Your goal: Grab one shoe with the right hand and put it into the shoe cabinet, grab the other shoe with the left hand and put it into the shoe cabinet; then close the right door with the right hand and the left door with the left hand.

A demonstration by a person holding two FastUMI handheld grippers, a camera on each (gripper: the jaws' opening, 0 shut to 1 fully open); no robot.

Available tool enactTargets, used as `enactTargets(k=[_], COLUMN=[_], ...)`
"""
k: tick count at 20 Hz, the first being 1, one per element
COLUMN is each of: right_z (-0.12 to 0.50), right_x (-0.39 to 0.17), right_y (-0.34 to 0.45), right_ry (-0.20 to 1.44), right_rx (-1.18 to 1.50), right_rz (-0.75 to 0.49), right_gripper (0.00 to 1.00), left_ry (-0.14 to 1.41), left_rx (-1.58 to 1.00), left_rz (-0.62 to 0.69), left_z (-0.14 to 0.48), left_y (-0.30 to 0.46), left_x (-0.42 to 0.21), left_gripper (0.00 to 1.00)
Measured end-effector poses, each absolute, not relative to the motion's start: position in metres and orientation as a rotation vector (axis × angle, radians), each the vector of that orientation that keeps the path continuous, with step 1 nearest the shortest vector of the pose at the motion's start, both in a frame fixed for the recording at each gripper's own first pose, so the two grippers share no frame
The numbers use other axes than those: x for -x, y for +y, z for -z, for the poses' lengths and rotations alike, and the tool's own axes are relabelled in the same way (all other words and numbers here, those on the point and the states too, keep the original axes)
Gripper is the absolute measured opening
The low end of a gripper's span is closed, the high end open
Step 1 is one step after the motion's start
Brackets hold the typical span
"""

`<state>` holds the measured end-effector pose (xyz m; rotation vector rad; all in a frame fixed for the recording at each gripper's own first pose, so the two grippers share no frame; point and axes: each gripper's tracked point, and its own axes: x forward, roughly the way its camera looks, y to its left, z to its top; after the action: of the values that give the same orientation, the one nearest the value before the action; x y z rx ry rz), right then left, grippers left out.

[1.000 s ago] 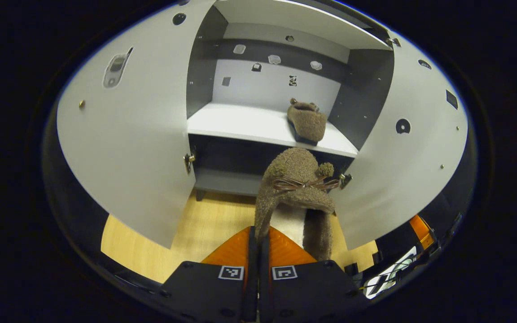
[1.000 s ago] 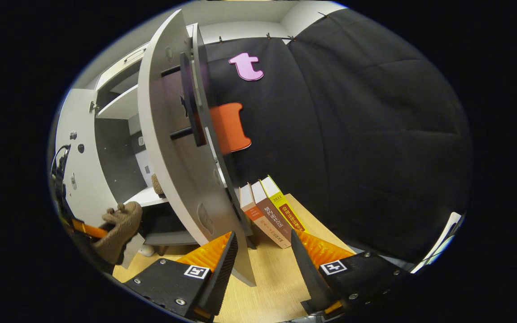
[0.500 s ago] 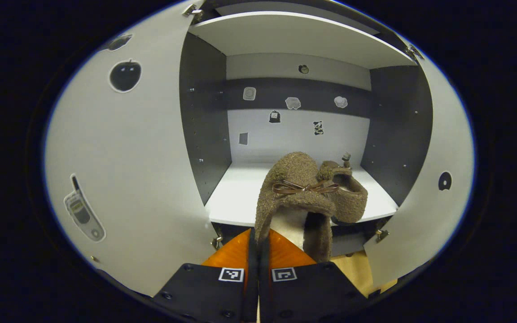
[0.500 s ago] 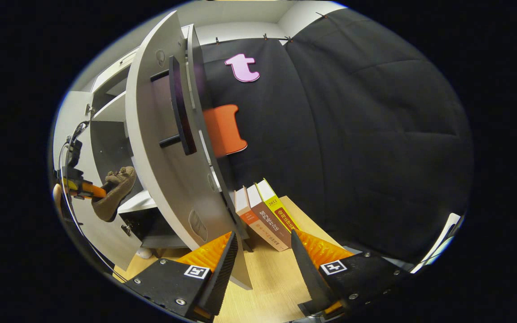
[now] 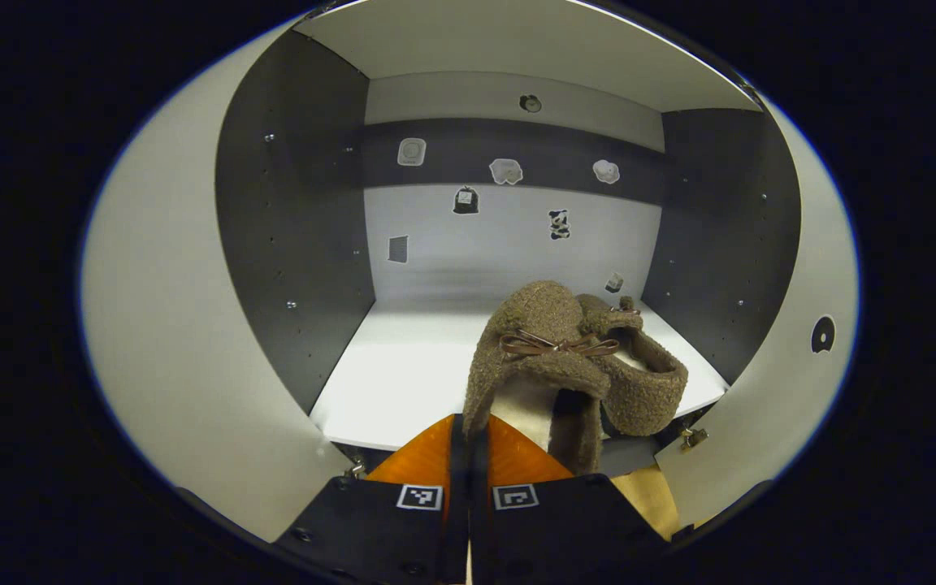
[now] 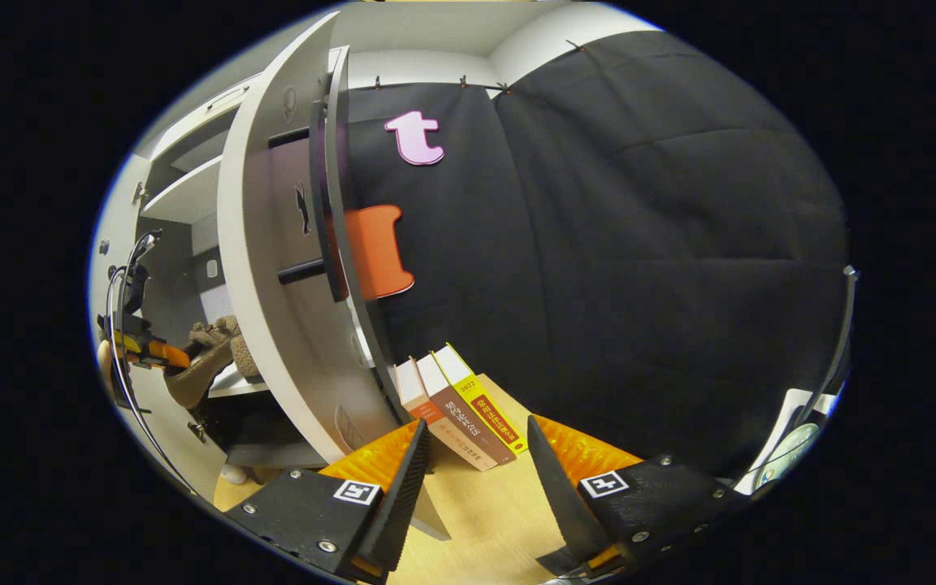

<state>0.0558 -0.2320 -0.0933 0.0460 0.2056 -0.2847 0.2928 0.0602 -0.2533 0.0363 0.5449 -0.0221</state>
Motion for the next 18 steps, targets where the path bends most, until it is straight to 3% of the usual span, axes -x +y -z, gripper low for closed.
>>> enactTargets(k=[7, 15, 17, 18], right_z=[0.095, 0.089, 0.085, 0.082], right_x=[-0.058, -0.069, -0.072, -0.072], right_y=[-0.224, -0.239, -0.243, -0.245], right_ry=[0.172, 0.191, 0.192, 0.191], right_rx=[-0.025, -0.049, -0.057, -0.054], right_rz=[0.388, 0.364, 0.35, 0.343], right_gripper=[0.74, 0.74, 0.74, 0.74], left_ry=[0.569, 0.65, 0.668, 0.666], left_rx=[0.125, 0.164, 0.159, 0.169], left_rz=[0.064, -0.018, -0.042, -0.044], left_z=[0.258, 0.278, 0.282, 0.278], left_y=[0.064, 0.082, 0.084, 0.083], left_x=[-0.352, -0.404, -0.402, -0.4], left_gripper=[0.08, 0.09, 0.11, 0.17])
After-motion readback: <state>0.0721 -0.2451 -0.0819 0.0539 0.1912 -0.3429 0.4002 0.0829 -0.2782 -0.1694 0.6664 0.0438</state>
